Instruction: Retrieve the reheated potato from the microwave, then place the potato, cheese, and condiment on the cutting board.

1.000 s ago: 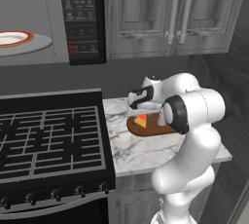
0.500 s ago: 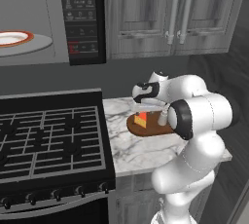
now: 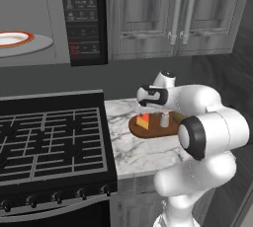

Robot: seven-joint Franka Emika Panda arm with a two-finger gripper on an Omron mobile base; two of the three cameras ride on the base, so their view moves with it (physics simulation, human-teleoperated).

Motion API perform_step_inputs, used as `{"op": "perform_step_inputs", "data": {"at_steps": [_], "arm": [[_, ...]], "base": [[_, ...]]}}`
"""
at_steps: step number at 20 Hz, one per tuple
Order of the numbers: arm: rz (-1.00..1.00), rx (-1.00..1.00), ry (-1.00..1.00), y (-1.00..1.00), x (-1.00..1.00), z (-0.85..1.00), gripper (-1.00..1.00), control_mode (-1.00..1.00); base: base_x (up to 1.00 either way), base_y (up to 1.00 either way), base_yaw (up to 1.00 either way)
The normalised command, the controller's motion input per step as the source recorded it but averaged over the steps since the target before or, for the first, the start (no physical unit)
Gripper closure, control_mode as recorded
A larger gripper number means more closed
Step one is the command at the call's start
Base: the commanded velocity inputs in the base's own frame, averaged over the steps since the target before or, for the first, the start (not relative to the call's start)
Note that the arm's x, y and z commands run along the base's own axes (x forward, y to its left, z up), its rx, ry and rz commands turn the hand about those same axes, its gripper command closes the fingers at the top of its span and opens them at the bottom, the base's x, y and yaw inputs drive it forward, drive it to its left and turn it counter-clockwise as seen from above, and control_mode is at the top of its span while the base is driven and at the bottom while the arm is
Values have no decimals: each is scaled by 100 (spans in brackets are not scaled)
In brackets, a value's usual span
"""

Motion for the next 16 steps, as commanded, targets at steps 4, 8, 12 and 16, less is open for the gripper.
{"op": "perform_step_inputs", "data": {"at_steps": [4, 8, 12, 16], "arm": [[0, 0, -1, -3, -50, 23, -100, -100], [0, 0, 0, -7, -66, 27, -100, -100], [-1, 0, 0, -7, -63, 33, -100, -100], [0, 0, -1, -8, -74, 25, -100, -100]], "base": [[0, 0, 0], [0, 0, 0], [0, 0, 0], [0, 0, 0]]}}
